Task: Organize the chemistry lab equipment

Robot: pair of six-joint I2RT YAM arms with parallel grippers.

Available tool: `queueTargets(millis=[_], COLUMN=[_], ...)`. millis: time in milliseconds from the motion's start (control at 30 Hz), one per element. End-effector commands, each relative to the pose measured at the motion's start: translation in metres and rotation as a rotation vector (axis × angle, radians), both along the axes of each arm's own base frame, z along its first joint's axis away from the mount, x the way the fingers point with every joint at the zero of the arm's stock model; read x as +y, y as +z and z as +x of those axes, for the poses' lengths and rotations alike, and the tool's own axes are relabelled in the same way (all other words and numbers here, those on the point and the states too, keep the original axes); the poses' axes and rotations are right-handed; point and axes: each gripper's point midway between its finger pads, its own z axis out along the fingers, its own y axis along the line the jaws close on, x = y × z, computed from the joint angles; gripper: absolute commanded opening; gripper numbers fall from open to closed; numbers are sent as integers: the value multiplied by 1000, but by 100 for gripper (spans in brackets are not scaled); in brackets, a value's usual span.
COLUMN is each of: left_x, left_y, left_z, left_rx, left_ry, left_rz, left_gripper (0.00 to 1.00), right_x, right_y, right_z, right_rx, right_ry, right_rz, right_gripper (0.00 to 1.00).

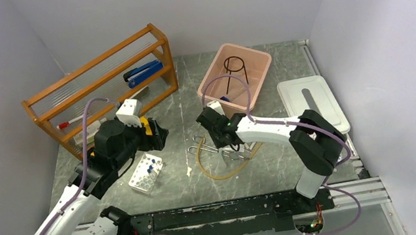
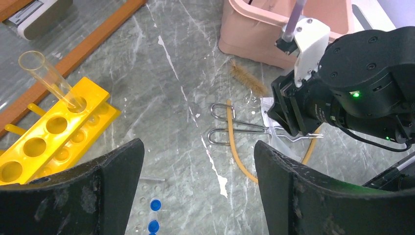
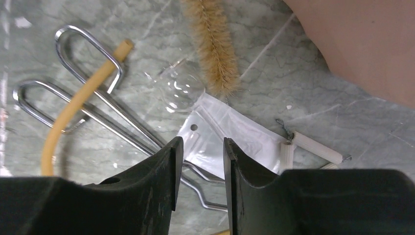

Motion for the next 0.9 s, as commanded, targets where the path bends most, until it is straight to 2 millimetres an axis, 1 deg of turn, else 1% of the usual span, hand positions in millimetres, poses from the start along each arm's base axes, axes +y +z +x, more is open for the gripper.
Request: queueTargets(millis=[0, 33, 133, 233, 367, 433, 567, 667, 767, 867], left_x=[5, 5, 4, 1, -1, -1, -1, 0, -1, 0], left_y=[7, 6, 3, -3, -9, -12, -14, -15, -17, -17], left_z=[4, 5, 5, 6, 8, 8, 8, 9, 8, 9], left_rx=[-41, -38, -27, -10, 12, 21, 28, 30, 36, 37], left_ry=[19, 20, 20, 7, 0, 0, 0, 4, 3, 7], left_rz=[4, 8, 16, 29, 46, 53, 54, 57, 60, 62], left_gripper=[87, 87, 87, 87, 87, 87, 87, 87, 87, 87], right_x=[-14, -16, -25, -21, -10, -11, -13, -15, -12, -1], right_y=[-8, -12, -18, -19, -20, -21, -27, -27, -16, 11], right_z=[-4, -4, 4, 6, -1, -1, 4, 9, 15, 19], right_rx=[24, 47, 58, 82, 127, 130, 140, 135, 102, 36], right_ry=[78, 104, 147, 226, 335, 358, 369, 392, 394, 409], right_rz=[-65, -74, -142, -157, -131, -142, -171, -207, -206, -155], right_gripper=[40, 40, 40, 37, 34, 32, 24, 14, 5, 2])
